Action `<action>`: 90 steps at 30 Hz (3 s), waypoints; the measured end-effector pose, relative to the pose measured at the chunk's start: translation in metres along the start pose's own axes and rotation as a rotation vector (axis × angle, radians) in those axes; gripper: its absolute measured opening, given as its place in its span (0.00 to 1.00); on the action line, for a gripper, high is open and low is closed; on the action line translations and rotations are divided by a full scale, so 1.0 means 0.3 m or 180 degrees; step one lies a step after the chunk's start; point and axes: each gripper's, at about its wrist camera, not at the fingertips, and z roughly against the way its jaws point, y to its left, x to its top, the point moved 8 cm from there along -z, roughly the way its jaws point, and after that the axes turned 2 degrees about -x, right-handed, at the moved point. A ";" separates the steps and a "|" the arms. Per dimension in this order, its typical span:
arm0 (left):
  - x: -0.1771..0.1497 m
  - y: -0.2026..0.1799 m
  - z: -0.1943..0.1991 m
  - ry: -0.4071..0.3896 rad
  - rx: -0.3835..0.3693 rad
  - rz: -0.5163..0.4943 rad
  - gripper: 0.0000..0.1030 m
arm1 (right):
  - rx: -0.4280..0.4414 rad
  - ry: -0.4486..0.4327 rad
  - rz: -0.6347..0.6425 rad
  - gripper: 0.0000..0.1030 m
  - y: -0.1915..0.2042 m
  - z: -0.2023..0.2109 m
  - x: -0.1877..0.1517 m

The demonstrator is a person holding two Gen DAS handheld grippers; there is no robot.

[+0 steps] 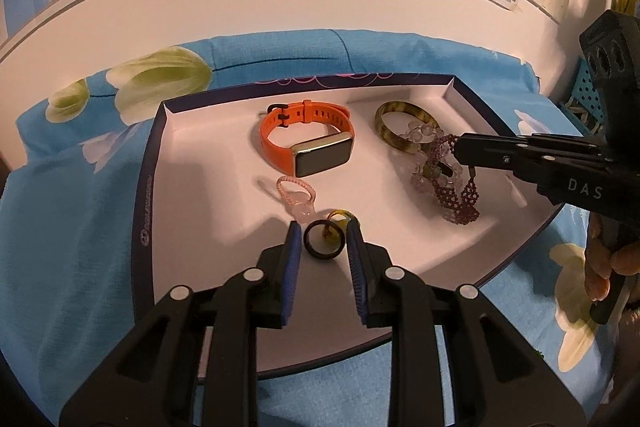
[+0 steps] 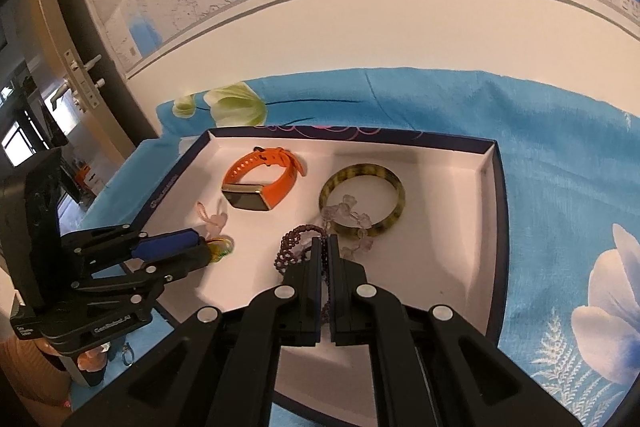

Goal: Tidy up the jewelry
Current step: 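Carry the black ring into the box with the left tool while the right carries the maroon bracelet there, then open both tools over the box and withdraw them, then grasp the small green charm with the right tool while the left grasps the silver ring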

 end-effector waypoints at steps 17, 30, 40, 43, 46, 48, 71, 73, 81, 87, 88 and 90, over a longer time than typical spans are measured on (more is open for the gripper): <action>0.025 -0.019 0.116 -0.0302 0.0162 -0.0126 0.40 | -0.0142 -0.0137 -0.0041 0.25 -0.017 0.054 -0.007; -0.079 -0.004 0.358 -0.0590 0.0185 -0.0252 0.55 | -0.0070 -0.0356 0.0213 0.49 0.092 0.271 -0.123; -0.254 -0.022 0.379 -0.0403 0.0167 -0.0309 0.56 | -0.0045 -0.0122 0.0286 0.50 0.150 0.306 -0.308; -0.293 -0.043 0.376 -0.0342 0.0182 -0.0384 0.56 | 0.0007 -0.0045 0.0259 0.49 0.170 0.299 -0.360; -0.323 -0.054 0.369 -0.0273 0.0147 -0.0389 0.56 | -0.0005 0.0057 0.0279 0.49 0.186 0.279 -0.408; -0.338 -0.055 0.360 -0.0218 0.0142 -0.0375 0.56 | 0.0015 0.0104 0.0258 0.49 0.193 0.268 -0.433; -0.386 -0.084 0.286 0.0136 -0.0070 -0.0214 0.34 | -0.0152 0.0174 0.0267 0.17 0.201 0.243 -0.480; -0.385 -0.085 0.287 0.0138 -0.0066 -0.0211 0.32 | -0.0195 0.0174 0.0289 0.11 0.197 0.239 -0.479; -0.385 -0.084 0.284 0.0134 -0.0038 -0.0237 0.22 | -0.0213 0.0154 0.0273 0.06 0.187 0.243 -0.477; -0.386 -0.091 0.287 0.0121 -0.0016 -0.0250 0.21 | -0.0163 0.0092 0.0258 0.05 0.188 0.260 -0.471; -0.386 -0.090 0.288 0.0121 -0.0024 -0.0248 0.21 | -0.0157 0.0085 0.0258 0.05 0.188 0.264 -0.470; -0.386 -0.092 0.290 0.0115 -0.0036 -0.0240 0.21 | -0.0143 0.0070 0.0247 0.05 0.189 0.271 -0.471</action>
